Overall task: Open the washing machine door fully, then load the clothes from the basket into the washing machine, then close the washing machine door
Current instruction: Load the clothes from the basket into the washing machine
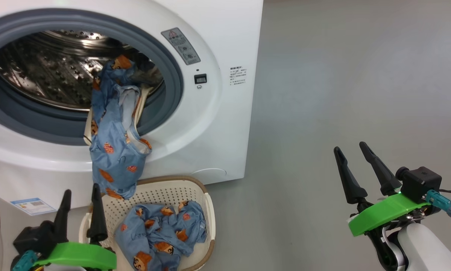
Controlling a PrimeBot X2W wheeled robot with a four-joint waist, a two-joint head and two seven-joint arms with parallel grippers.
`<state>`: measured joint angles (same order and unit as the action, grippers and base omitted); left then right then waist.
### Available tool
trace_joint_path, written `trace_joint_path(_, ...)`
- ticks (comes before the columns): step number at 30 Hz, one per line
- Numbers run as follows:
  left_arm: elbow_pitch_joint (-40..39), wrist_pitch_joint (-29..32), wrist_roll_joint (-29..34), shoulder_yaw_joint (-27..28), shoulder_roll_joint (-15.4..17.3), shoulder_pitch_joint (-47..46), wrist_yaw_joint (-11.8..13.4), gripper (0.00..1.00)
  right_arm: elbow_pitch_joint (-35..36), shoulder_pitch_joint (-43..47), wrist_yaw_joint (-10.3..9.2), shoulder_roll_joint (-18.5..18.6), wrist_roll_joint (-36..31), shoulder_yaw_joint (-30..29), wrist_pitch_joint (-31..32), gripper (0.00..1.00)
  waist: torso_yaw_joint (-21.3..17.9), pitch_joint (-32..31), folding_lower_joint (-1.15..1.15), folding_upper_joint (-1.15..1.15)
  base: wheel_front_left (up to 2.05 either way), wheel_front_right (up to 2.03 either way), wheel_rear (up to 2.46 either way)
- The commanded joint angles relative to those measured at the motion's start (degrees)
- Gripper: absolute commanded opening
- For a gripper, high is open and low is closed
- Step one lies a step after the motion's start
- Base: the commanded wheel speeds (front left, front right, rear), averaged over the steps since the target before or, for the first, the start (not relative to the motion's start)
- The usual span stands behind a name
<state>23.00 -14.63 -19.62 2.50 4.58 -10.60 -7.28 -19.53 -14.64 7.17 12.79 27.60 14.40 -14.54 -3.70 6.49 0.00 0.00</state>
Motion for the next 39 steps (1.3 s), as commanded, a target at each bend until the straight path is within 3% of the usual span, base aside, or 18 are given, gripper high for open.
trace_joint_path(1,0.26,-0.37,-0.84,0.91,1.86,-2.53,-0.21,1.00,1.59,-1.06,0.32,0.34,-0.79,0.66,-0.46,1.00,-0.56,1.13,0.00,0.00,0.00,0.00,0.00)
trace_joint_path(24,28.29,0.90,-12.54,-12.52,10.11,-23.72,-0.21,1.00,4.34,-5.07,0.32,-2.67,-3.15,-1.21,-0.46,1.00,-4.04,15.63,0.00,0.00,0.00,0.00,0.00)
trace_joint_path(39,43.03,0.34,-17.32,-15.16,14.95,-40.16,-0.21,1.00,7.17,-8.05,0.32,-4.71,-5.49,-2.50,-0.46,1.00,-7.11,26.81,0.00,0.00,0.00,0.00,0.00)
